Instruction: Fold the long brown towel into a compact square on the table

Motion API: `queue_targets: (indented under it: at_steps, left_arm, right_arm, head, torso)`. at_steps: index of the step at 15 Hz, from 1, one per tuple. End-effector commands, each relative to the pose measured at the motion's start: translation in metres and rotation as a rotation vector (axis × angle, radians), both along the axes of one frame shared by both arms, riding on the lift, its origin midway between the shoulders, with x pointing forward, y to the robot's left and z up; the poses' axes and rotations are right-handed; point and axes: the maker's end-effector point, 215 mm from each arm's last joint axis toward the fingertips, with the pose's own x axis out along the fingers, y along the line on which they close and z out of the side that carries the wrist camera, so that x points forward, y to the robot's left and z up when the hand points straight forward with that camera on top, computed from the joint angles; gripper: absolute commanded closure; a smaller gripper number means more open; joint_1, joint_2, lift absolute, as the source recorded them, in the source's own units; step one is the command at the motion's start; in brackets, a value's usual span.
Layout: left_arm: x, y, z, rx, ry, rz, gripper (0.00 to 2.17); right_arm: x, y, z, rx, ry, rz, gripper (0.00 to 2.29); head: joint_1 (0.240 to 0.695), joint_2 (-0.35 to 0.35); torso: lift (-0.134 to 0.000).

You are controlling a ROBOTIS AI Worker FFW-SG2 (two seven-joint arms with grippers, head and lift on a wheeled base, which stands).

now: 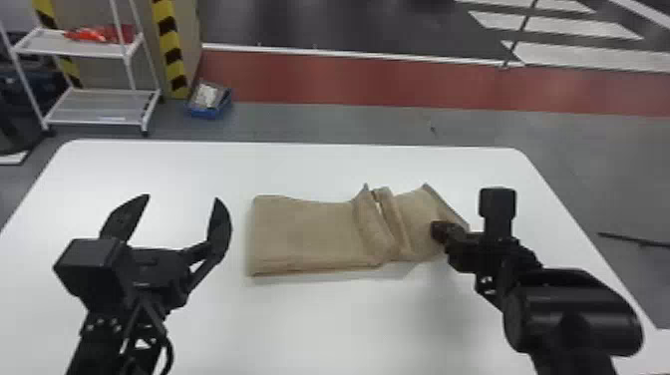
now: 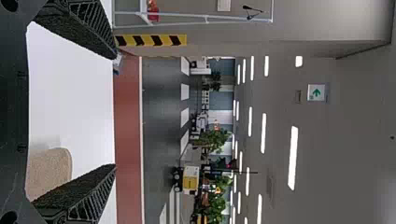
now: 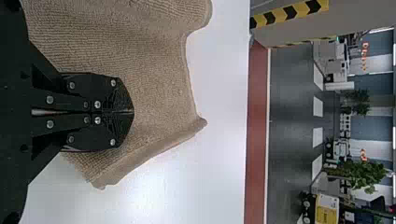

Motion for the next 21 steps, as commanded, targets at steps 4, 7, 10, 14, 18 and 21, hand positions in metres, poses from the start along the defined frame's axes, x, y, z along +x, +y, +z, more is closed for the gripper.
queue_targets:
  at_steps: [4,7,10,14,18,21]
  left_arm:
    - [-0.002,-0.004,0.000,-0.003,-0.001,-0.007,0.05]
    - [-0.004,-0.006,-0.001,-0.005,0.003,-0.010,0.05]
    - [-0.007,-0.010,-0.002,-0.004,0.004,-0.016,0.05]
    - [-0.007,-0.005,-0.001,0.003,0.000,-0.005,0.05]
    - [-0.006,-0.003,0.000,0.006,-0.003,-0.001,0.05]
    - [-0.003,-0.001,0.001,0.010,-0.005,-0.002,0.05]
  right_arm:
    - [-0.037,-0.048,-0.014,-0.050,0.044,-0.132,2.02]
    - [-0.054,-0.068,0.002,-0.094,0.011,-0.217,2.02]
    - [-0.039,-0.058,0.037,-0.043,-0.109,-0.204,1.64]
    - [-0.027,-0.023,0.057,-0.027,-0.186,-0.132,0.57]
    - [-0.022,0.029,0.047,0.041,-0.160,-0.051,0.57]
    - [-0.021,0.060,0.041,0.064,-0.150,-0.007,0.57]
  head:
    - [0.695,-0.186]
    - [0.695,-0.229]
    - [0.695,-0.251]
    - [0.695,-0.232]
    - [0.695,-0.186]
    - [0.695,-0.138]
  torso:
    - [-0.115]
    - [-0.115]
    - [-0.115]
    - [-0.115]
    - [-0.115]
    - [-0.115]
